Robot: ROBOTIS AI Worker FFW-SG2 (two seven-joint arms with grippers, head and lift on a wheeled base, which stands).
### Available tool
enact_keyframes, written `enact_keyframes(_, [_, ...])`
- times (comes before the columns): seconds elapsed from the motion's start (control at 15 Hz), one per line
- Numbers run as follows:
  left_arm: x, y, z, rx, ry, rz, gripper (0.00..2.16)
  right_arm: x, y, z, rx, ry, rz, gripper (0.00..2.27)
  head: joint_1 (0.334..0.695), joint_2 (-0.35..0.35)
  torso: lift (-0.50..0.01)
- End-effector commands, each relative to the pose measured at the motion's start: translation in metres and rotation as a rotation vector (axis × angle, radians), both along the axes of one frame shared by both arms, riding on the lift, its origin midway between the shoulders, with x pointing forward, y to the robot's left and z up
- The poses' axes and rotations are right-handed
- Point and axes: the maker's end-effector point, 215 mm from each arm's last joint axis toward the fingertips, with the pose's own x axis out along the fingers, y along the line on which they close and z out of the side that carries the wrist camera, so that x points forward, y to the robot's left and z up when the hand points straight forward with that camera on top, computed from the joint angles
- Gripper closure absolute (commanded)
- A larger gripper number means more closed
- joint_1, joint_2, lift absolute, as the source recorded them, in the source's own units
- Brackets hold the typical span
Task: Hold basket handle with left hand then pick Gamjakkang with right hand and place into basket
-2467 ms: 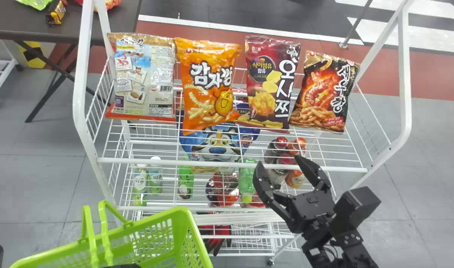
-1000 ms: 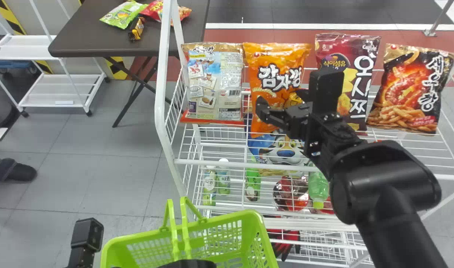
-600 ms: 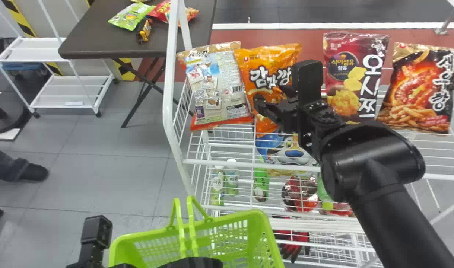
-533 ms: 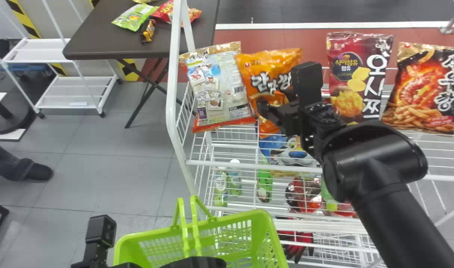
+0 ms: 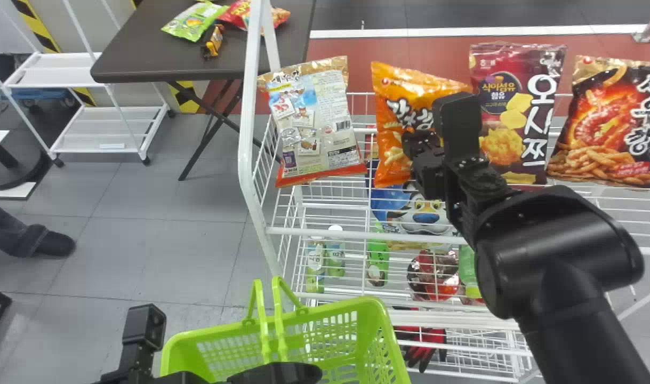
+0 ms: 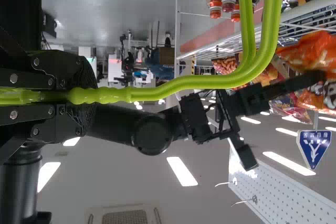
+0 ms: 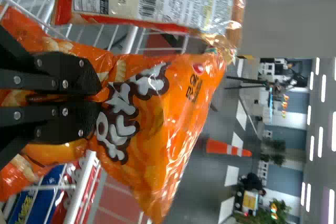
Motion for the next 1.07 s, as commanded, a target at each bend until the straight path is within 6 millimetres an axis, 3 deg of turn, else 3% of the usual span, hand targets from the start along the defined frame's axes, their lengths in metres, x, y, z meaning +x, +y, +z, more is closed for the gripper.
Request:
enact_keyframes(0.0, [0.0,-0.001,-0.001,0.0,0.002,-0.002,2.14,-0.017,-0.008,0.022,0.013,-0.045,-0.019,2.24,0.695,0.067,-0.017])
enact_keyframes(0.13, [0.0,-0.002,-0.001,0.001,0.001,-0.003,2.14,-0.031,-0.009,0.048,0.03,-0.076,-0.015,2.24,0.695,0.057,-0.017])
enact_keyframes(0.2, [0.0,-0.002,-0.001,0.0,0.001,-0.002,2.14,-0.044,-0.01,0.048,0.03,-0.038,-0.013,2.24,0.695,0.054,-0.017])
enact_keyframes(0.6, [0.001,-0.003,-0.001,-0.004,0.005,-0.004,2.14,-0.144,-0.02,0.025,-0.002,0.233,0.0,2.24,0.695,0.044,-0.017])
enact_keyframes(0.87, [0.002,-0.003,-0.002,-0.005,0.006,-0.003,2.14,-0.232,-0.016,0.005,-0.051,0.482,0.056,2.24,0.695,0.043,-0.017])
enact_keyframes(1.0, [0.002,-0.003,-0.001,-0.008,0.005,-0.002,2.14,-0.244,0.002,0.012,-0.04,0.472,0.109,2.24,0.695,0.05,-0.017])
